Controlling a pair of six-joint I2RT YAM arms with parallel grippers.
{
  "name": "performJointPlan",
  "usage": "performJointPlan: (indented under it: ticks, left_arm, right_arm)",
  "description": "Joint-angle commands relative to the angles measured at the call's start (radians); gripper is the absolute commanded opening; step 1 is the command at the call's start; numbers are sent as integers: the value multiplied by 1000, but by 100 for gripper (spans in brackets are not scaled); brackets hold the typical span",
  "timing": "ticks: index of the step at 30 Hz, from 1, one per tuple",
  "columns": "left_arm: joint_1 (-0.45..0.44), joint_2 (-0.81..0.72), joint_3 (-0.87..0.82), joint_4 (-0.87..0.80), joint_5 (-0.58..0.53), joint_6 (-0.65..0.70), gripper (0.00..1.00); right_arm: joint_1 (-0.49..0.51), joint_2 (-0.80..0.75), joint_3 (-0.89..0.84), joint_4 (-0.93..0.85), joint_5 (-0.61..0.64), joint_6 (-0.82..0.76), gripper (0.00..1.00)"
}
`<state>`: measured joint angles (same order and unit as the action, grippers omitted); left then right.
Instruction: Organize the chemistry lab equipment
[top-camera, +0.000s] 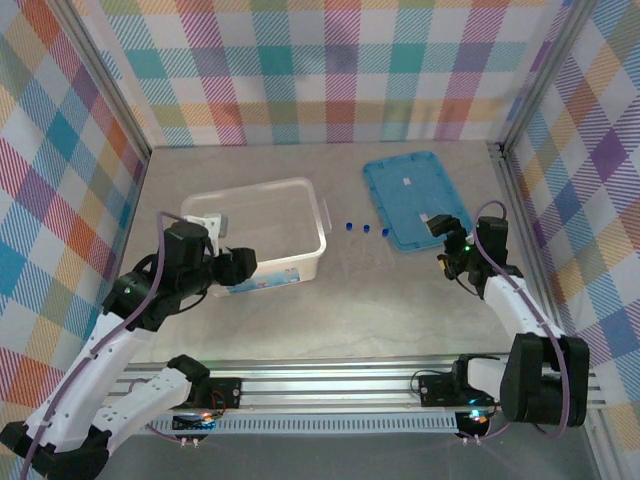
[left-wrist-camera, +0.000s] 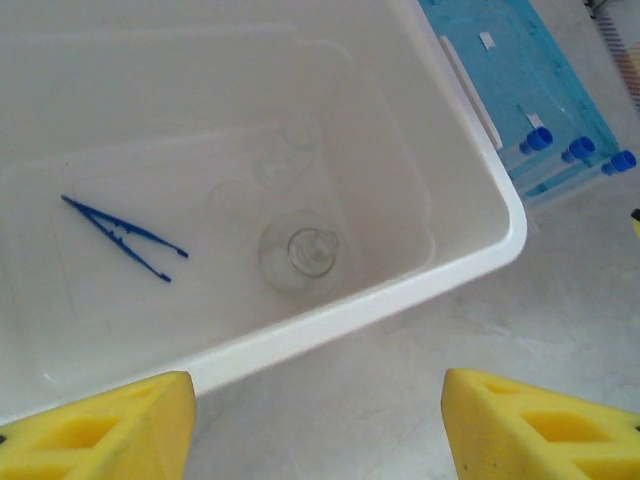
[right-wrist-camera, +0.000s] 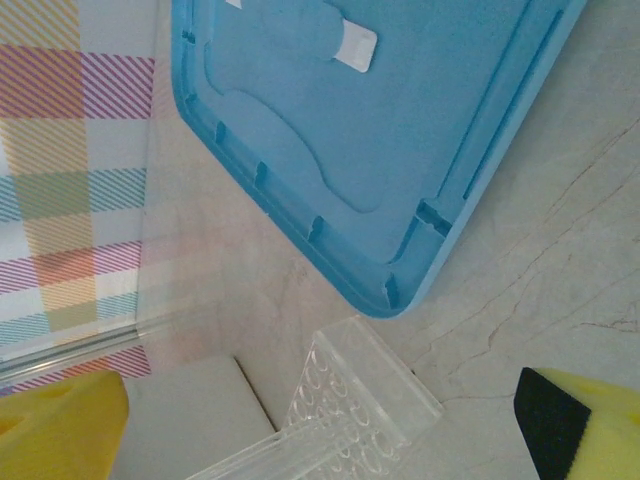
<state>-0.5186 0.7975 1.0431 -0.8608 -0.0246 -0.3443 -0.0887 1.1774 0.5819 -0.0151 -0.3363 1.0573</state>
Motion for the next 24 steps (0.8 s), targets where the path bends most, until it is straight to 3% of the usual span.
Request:
performJointPlan:
  ticks: [1,12,20,24]
  left_arm:
    - [-41,-56,-34,-98,-25,-70,65]
    - [-78,-162,-111,-246,-64,-178,64]
    - [-80,-107,-116,-286,-122,-244,63]
    - [-79,-67,-149,-229,-138,-272,63]
  right_arm:
    - [-17,20,-18,72,-38,17,100]
    - [-27,120,-19,116,-56,16,100]
    - [-26,129,-15,112,-44,3,100]
    - [-28,159,-8,123,-47,6,100]
